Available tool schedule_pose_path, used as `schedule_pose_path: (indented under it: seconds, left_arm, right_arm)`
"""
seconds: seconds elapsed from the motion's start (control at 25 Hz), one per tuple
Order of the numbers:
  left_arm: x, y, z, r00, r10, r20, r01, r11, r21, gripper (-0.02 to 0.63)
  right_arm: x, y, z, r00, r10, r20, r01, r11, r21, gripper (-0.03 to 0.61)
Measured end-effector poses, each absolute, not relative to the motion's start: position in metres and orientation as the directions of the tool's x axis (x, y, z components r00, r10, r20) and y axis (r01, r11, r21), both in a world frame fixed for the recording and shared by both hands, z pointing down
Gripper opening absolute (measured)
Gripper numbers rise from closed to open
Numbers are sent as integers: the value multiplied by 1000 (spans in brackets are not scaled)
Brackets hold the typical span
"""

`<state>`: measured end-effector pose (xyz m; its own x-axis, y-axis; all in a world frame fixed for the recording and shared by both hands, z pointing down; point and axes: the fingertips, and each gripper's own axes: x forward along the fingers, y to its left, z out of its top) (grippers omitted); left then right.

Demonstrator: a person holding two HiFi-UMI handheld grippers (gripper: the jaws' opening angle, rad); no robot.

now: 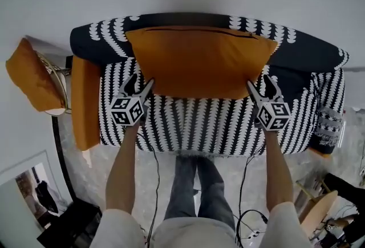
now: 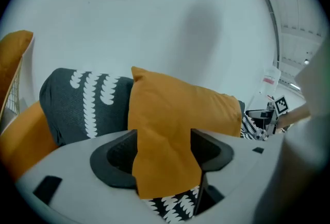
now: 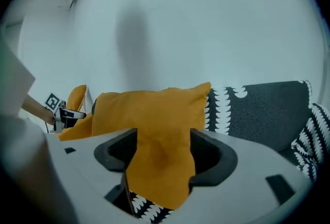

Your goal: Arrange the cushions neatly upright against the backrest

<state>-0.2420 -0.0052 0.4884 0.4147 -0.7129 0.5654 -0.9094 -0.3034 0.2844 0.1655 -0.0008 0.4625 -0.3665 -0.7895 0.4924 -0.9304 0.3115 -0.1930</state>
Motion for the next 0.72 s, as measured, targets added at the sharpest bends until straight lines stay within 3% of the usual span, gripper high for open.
schedule_pose_path:
  seconds: [0.16, 0.28, 0.4, 0.52, 0.72]
  left_arm:
    - [-221, 7, 451, 452, -730, 512, -892, -363, 270, 316]
    - [-210, 19, 427, 469, -740, 482, -883, -390, 261, 309]
    - [-197, 31, 400, 499, -744, 444, -866, -413, 281, 188]
    - [-179, 51, 368, 537, -742, 401, -842, -448, 299, 67]
    - [-156, 79, 314, 552, -759, 345, -832, -477, 282, 38]
  right_arm:
    - [155, 16, 432, -378, -795, 473, -925, 341, -167, 306]
    - [150, 28, 407, -388, -803, 453, -921, 361, -149, 206]
    - [143, 39, 381, -413, -807, 422, -909, 392, -139, 109]
    - [136, 61, 351, -446, -807, 387, -894, 423, -149, 50]
    - [127, 92, 293, -484, -821, 303, -875, 458, -157, 31]
